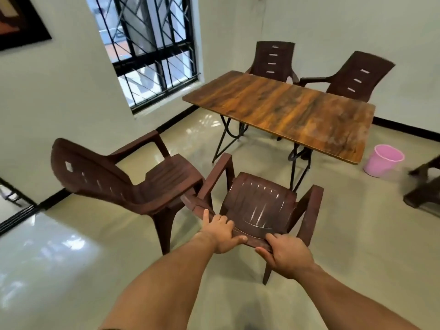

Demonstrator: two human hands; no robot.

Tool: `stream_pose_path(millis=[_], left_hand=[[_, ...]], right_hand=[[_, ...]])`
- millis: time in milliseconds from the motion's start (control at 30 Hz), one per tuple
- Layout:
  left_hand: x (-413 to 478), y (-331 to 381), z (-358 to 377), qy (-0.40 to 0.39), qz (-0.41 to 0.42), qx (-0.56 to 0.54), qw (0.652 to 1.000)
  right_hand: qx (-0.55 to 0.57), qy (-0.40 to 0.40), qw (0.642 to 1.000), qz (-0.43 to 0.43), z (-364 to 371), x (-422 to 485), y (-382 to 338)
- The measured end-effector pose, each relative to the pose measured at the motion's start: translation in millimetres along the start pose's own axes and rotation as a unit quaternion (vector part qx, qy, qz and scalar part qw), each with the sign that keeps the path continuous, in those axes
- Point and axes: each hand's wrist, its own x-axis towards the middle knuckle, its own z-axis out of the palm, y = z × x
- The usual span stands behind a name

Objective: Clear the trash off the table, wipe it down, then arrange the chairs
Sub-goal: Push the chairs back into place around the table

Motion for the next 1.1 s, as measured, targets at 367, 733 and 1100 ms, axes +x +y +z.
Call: stream_pose_path(millis=[367,733,1100], left_hand=[[21.7,-32.0,-14.2,-0.040,0.127,0.038,0.990],[47.4,-47.0,-16.1,0.027,0.184,0.035,0.982],[107.0,-52.2,-49.1,0.012,0.190,0.053,0.980]], right_hand=[[0.043,0.033,0.973,0.224,4.7,-3.3,-64.9],[0.041,-0.002,0.961,0.274,-4.3,22.0,-62.8],[0.038,0.013,0.955,0.295,0.9,72.3,-33.6]])
